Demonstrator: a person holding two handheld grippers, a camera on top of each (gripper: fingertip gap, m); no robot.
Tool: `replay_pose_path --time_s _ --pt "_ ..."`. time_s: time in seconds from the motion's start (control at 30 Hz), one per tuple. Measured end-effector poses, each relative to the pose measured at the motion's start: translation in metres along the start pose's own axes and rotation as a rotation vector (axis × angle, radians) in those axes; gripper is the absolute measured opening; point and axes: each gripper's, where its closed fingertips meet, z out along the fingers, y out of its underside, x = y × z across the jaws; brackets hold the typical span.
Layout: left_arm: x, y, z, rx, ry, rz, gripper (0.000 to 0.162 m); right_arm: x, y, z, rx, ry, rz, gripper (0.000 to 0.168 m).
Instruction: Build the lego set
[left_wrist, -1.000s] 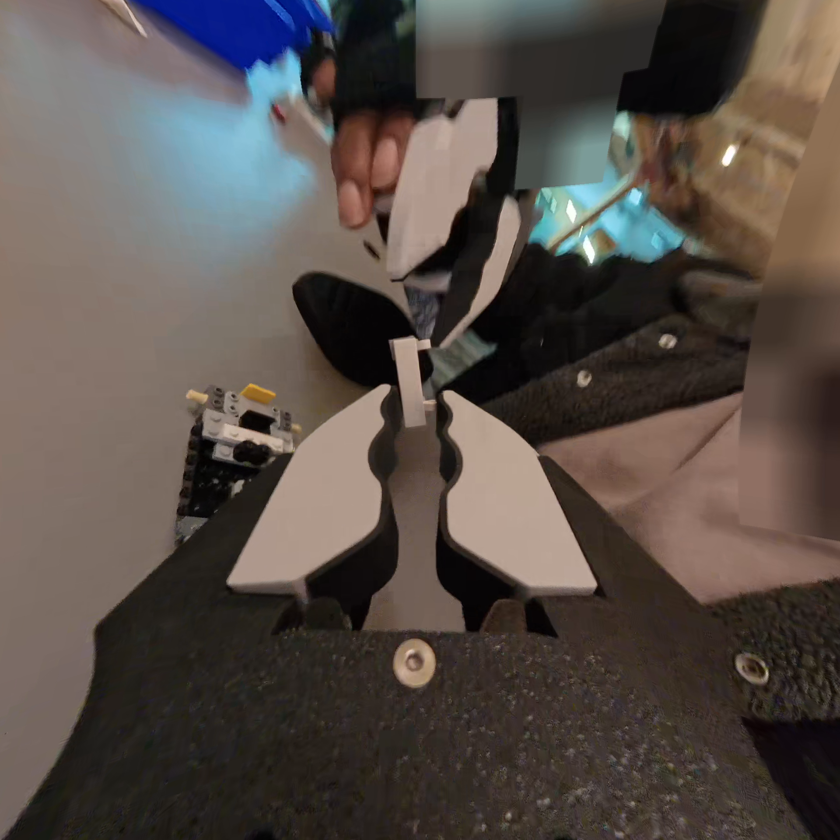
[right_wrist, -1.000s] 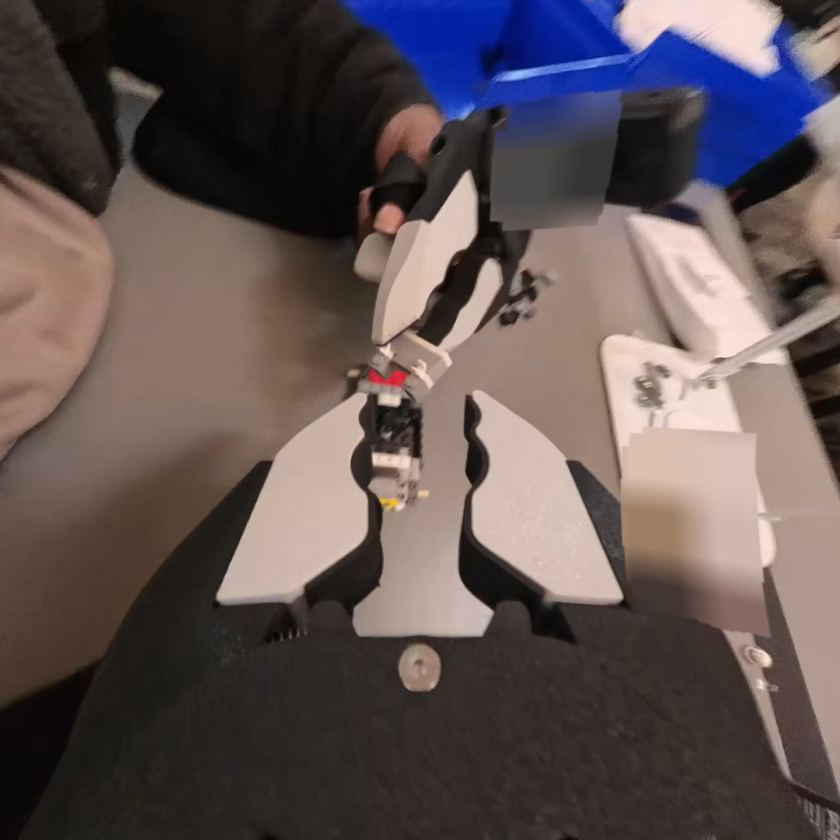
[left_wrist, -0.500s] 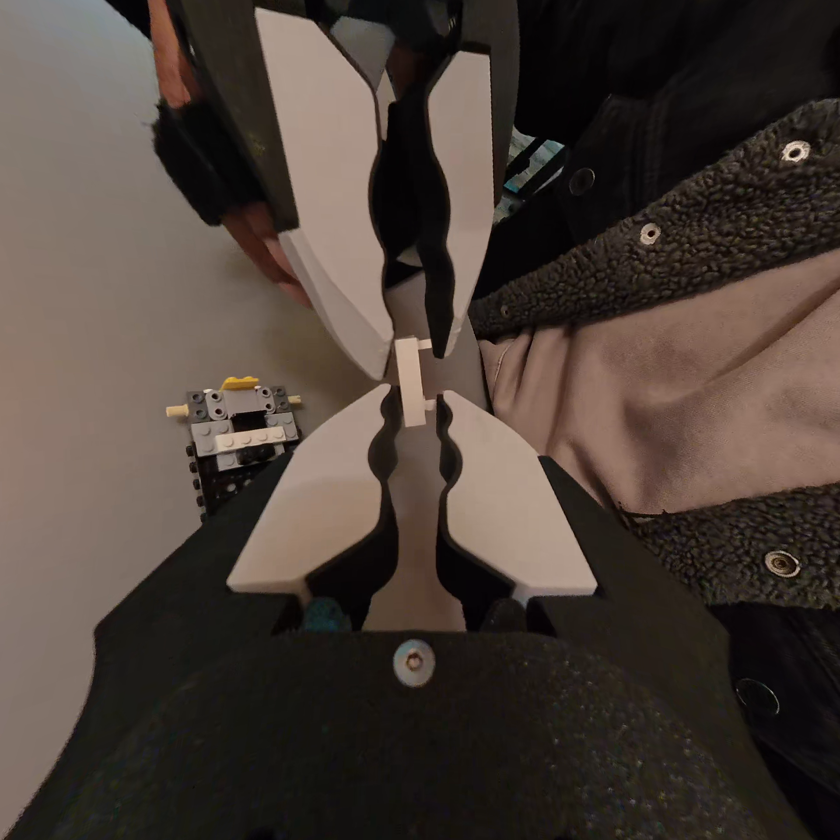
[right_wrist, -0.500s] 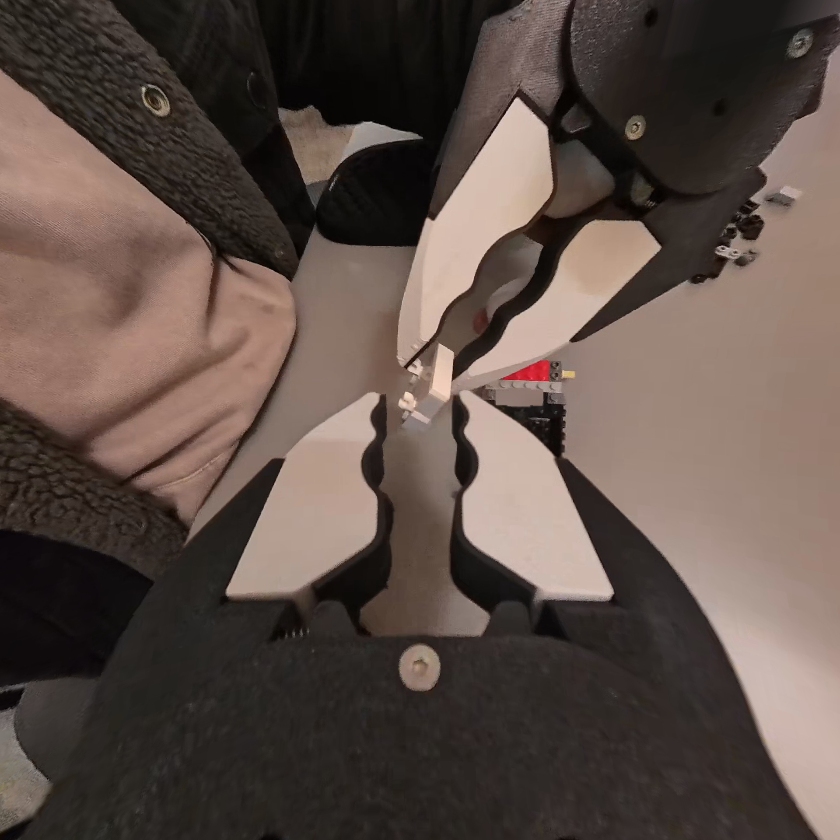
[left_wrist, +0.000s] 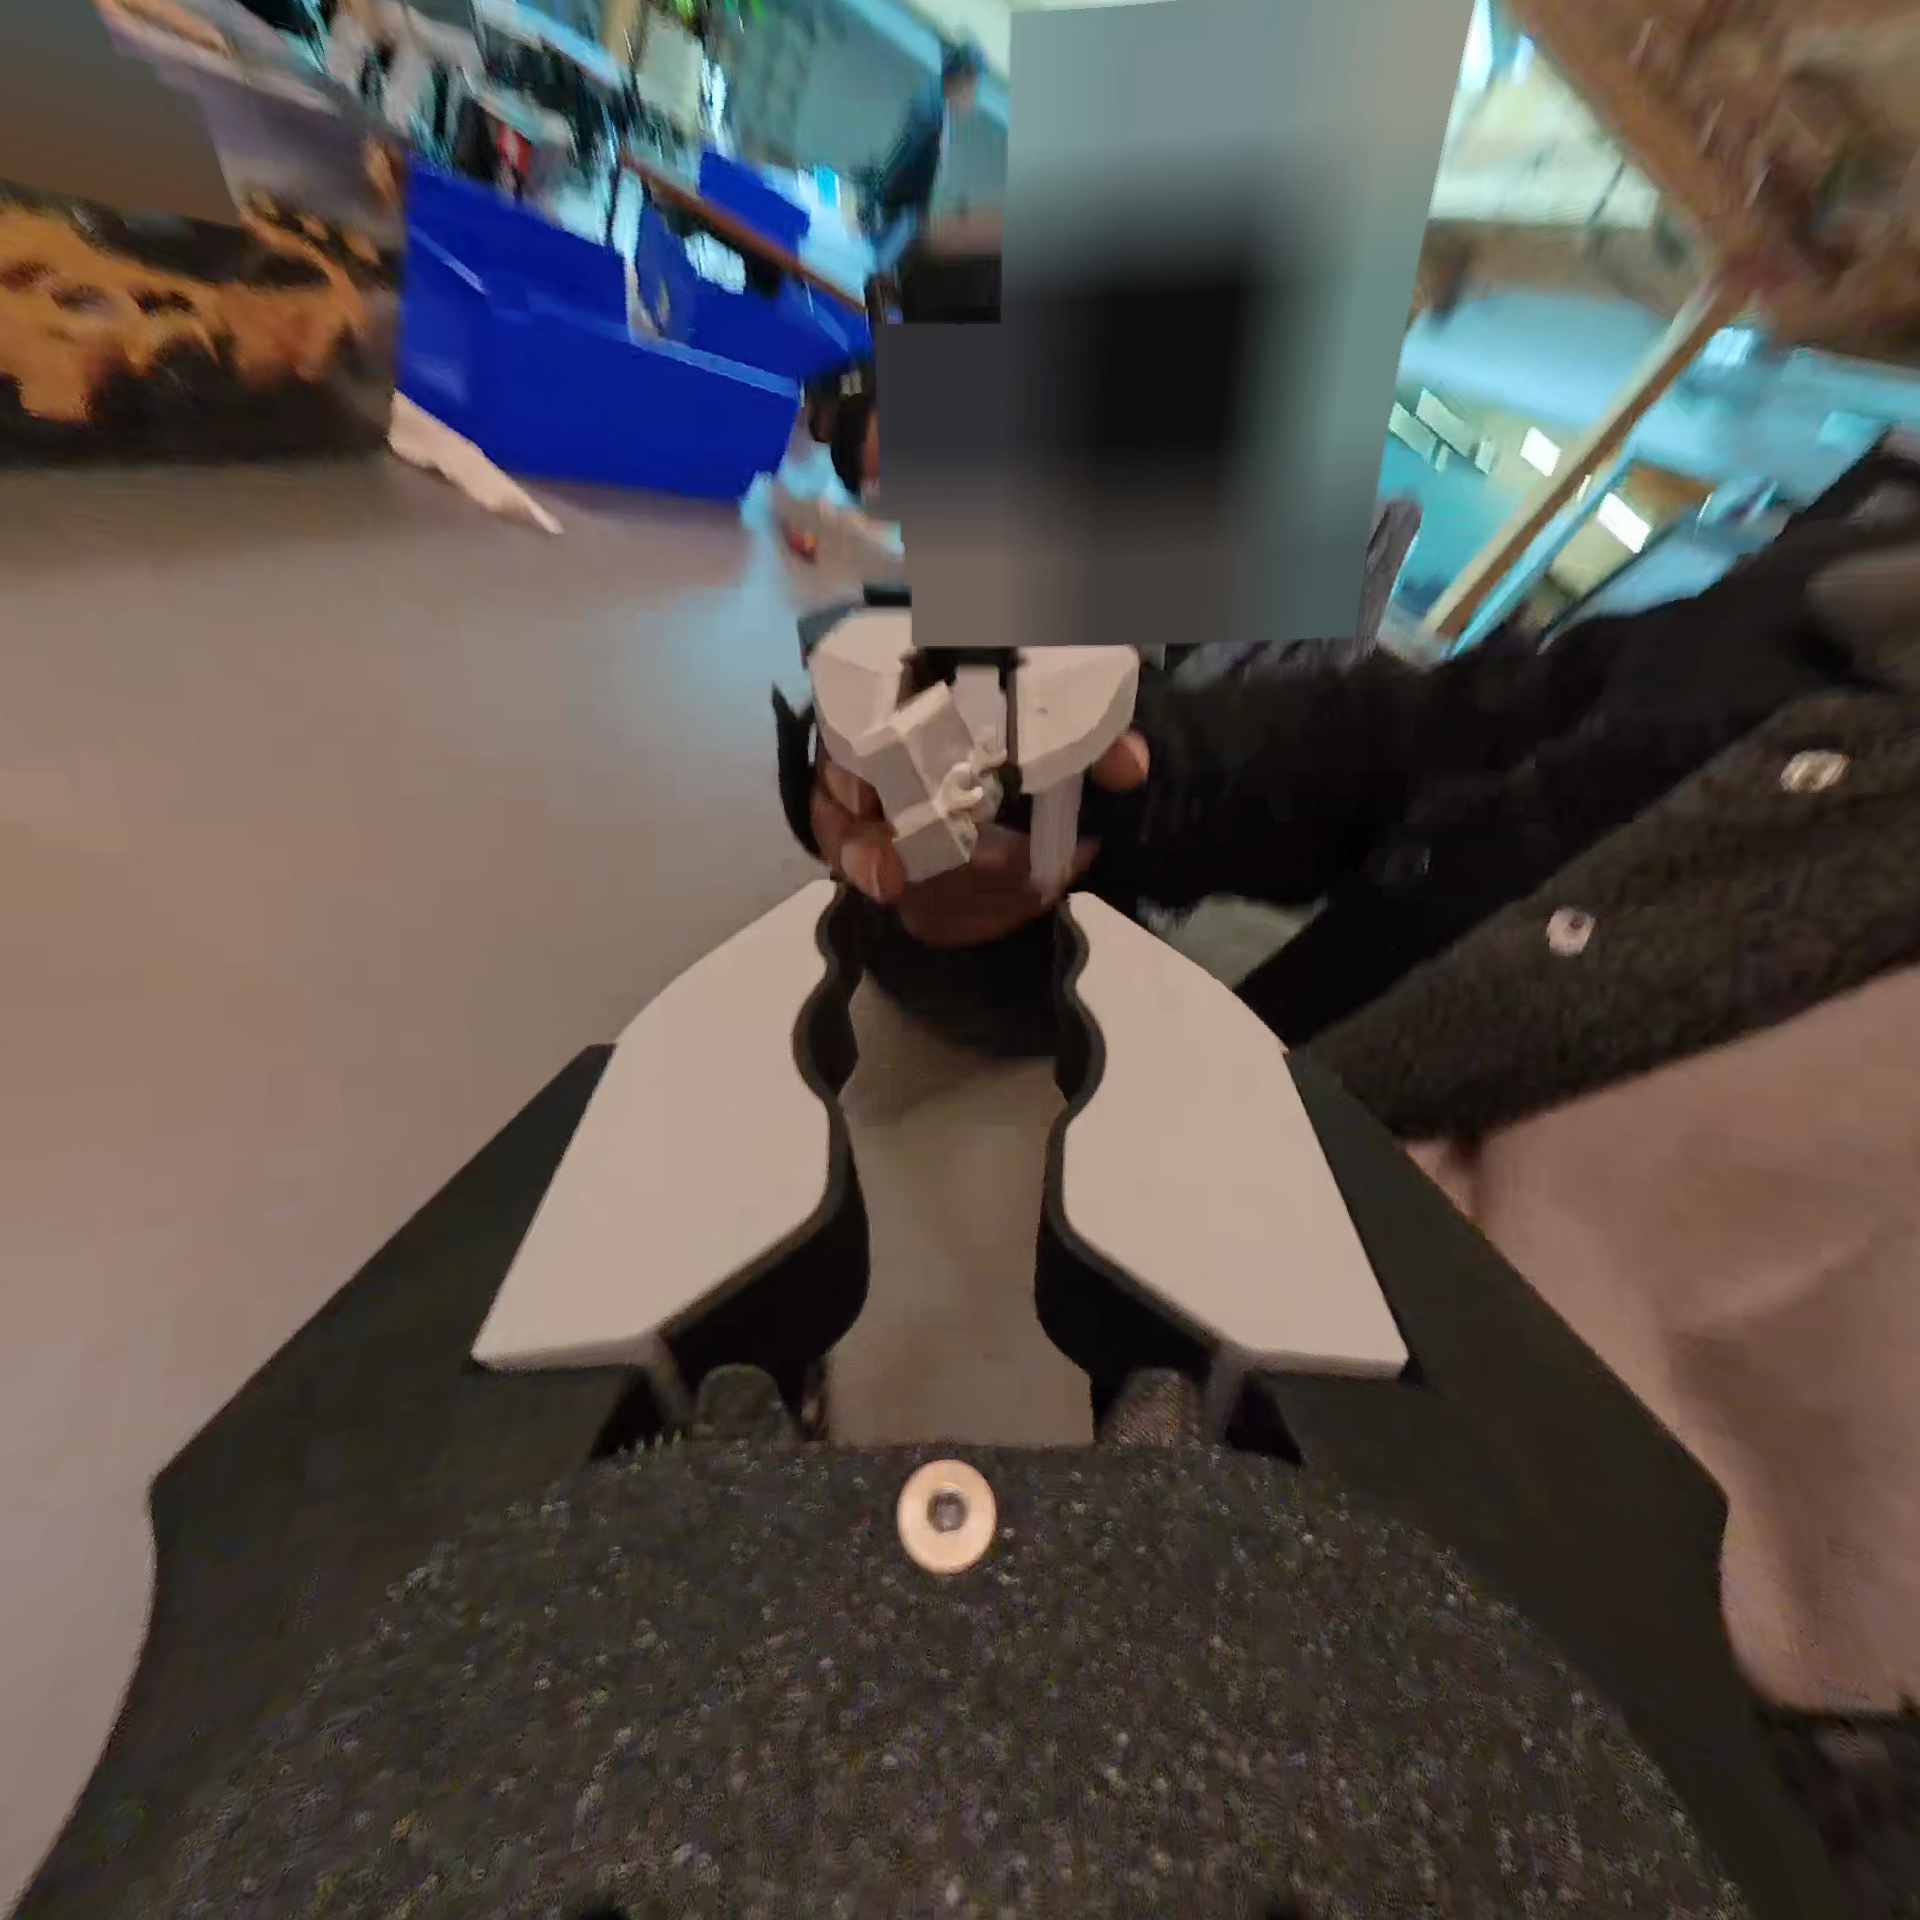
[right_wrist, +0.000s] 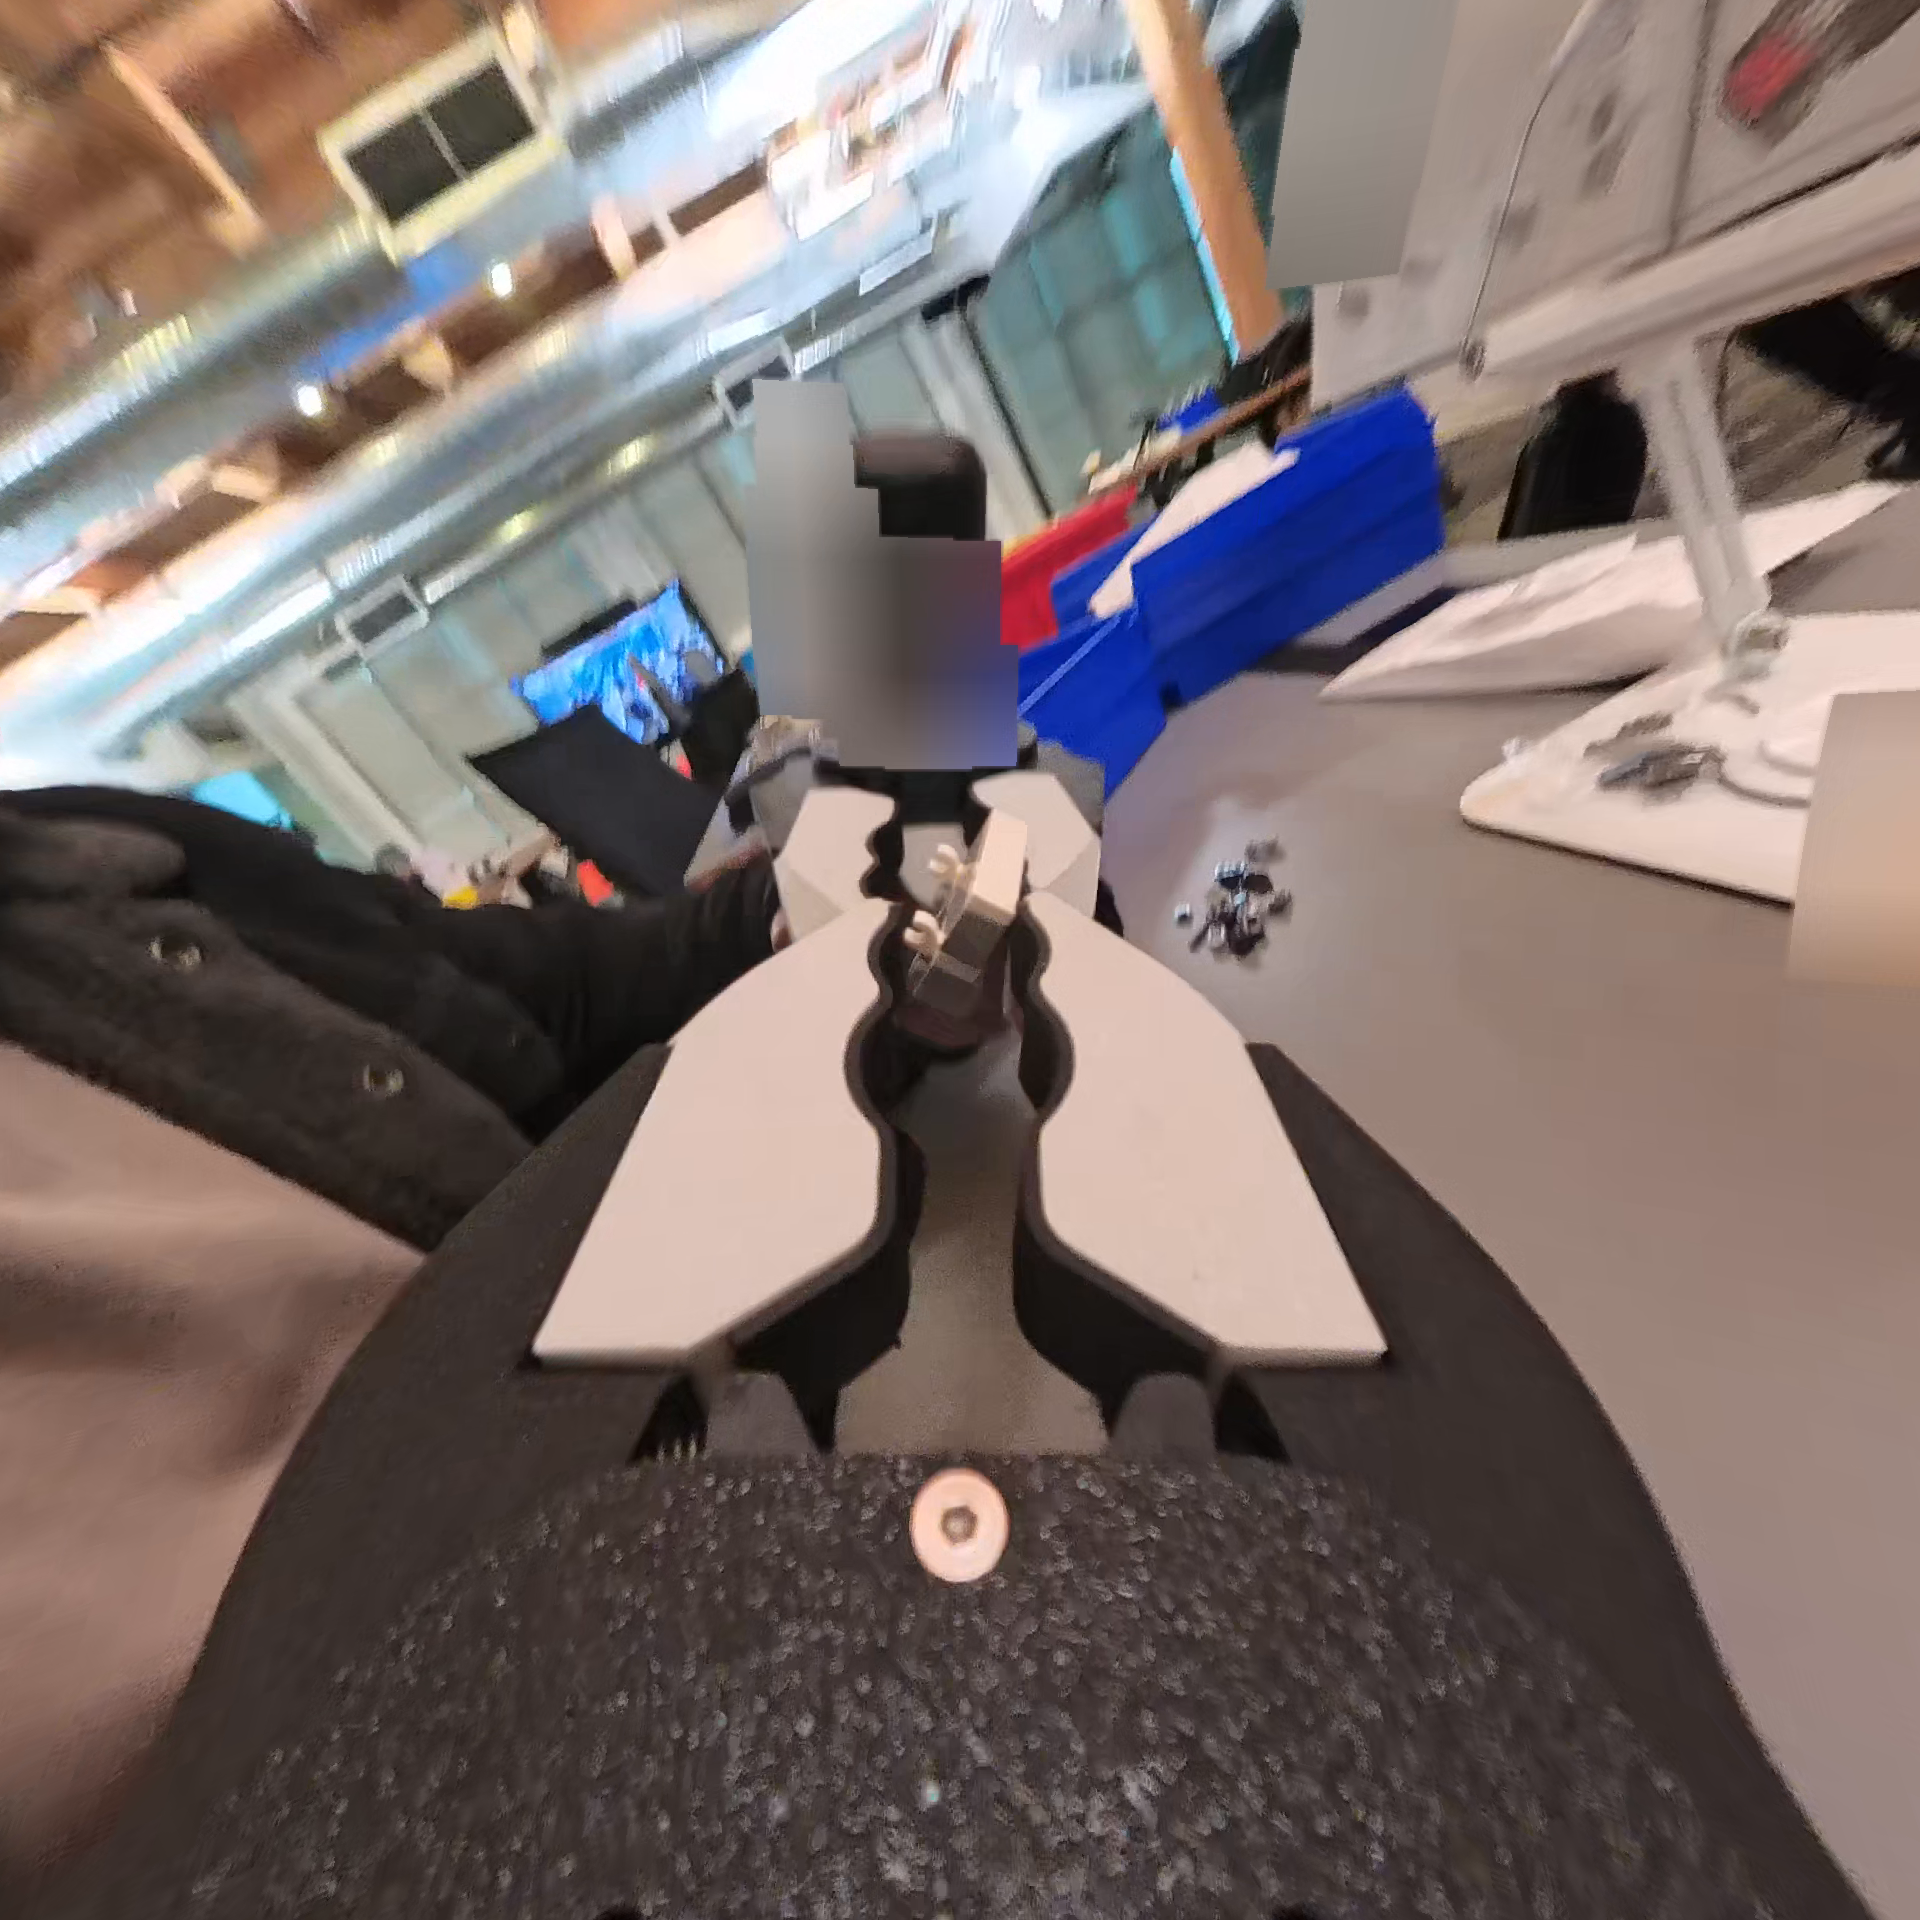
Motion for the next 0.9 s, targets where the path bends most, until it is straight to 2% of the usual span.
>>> replay_pose_path --time_s 0.17,0.23,0.33,0.4,0.47,0.6,0.7,0.83,0.9 --pt "0.007 -0.029 -0.004 0.209 0.082 -0.177 0.023 -0.013 -0.008 0.008 0.118 0.016 -0.077 0.018" --pt "0.012 -0.033 -0.005 0.233 0.111 -0.2 0.013 -0.014 -0.009 0.009 0.153 0.019 -0.085 0.018" --pt "0.014 -0.028 -0.004 0.198 0.097 -0.184 0.013 -0.015 -0.005 0.007 0.123 0.004 -0.118 0.018" --pt "0.016 -0.025 -0.006 0.164 0.125 -0.208 0.012 -0.018 0.003 0.006 0.028 -0.016 -0.201 0.02" --pt "0.019 -0.018 -0.007 0.091 0.174 -0.267 0.013 -0.019 0.01 0.001 -0.128 -0.027 -0.377 0.031" --pt "0.02 0.009 -0.007 -0.117 0.223 -0.346 0.012 -0.017 0.018 -0.006 -0.489 -0.049 -0.766 0.041" --pt "0.023 0.02 -0.004 -0.209 0.27 -0.386 0.012 -0.015 0.038 -0.004 -0.74 -0.114 -0.966 0.048" --pt "0.024 0.027 -0.001 -0.283 0.294 -0.396 0.013 -0.012 0.052 0.001 -0.837 -0.192 -1.028 0.051" --pt "0.023 0.029 -0.002 -0.296 0.296 -0.404 0.013 -0.008 0.056 0.002 -0.845 -0.195 -1.059 0.041"
